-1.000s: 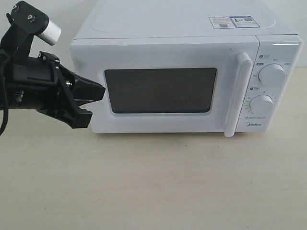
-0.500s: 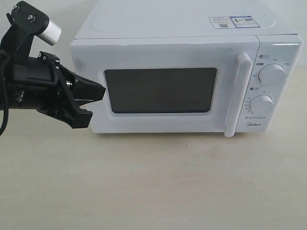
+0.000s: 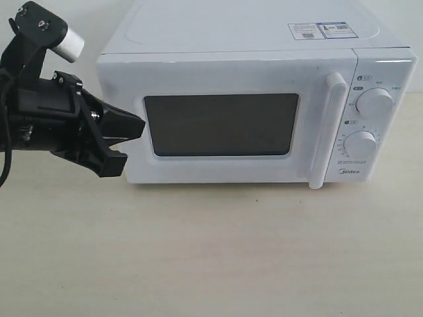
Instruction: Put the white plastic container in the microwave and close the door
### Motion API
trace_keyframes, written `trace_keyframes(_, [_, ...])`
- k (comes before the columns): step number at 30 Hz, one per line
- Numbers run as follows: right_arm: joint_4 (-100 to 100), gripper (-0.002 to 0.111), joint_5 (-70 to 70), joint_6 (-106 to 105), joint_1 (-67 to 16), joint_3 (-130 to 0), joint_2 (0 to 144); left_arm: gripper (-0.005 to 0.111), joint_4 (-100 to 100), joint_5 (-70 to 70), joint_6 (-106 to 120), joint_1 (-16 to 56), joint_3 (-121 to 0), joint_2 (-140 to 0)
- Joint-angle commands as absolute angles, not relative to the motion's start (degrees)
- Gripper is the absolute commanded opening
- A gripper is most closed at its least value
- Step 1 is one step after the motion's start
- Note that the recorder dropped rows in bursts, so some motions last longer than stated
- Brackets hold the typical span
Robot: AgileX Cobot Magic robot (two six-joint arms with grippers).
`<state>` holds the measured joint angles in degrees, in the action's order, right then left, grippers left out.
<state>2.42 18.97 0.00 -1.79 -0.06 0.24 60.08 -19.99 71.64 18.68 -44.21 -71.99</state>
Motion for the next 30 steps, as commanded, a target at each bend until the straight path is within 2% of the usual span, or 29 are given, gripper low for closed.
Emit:
trace_keyframes(1, [2.4,0.000,18.5,0.0,-1.7,0.0,0.0,0.004,60.6,-19.4,71.5,18.9,-44.0,-71.8])
trace_keyframes(9, [2.4,0.000,18.5,0.0,-1.7,0.0,0.0,0.004,60.6,-15.5,71.5,18.9,-44.0,-71.1])
trace_keyframes(14, [2.4,0.000,18.5,0.0,-1.7,0.0,0.0,0.004,58.8,-7.3,71.5,18.9,-44.0,-64.5])
trace_keyframes(19, [2.4,0.000,18.5,0.0,-1.7,0.0,0.0,0.004,59.3,0.8,69.8,17.5,-42.7,-52.3])
trace_keyframes(22, [2.4,0.000,18.5,0.0,-1.7,0.0,0.0,0.004,59.3,1.8,68.1,14.1,-40.0,-43.8])
trace_keyframes(30, [2.4,0.000,18.5,0.0,-1.7,0.0,0.0,0.004,59.3,1.8,59.8,5.2,-21.6,-22.3])
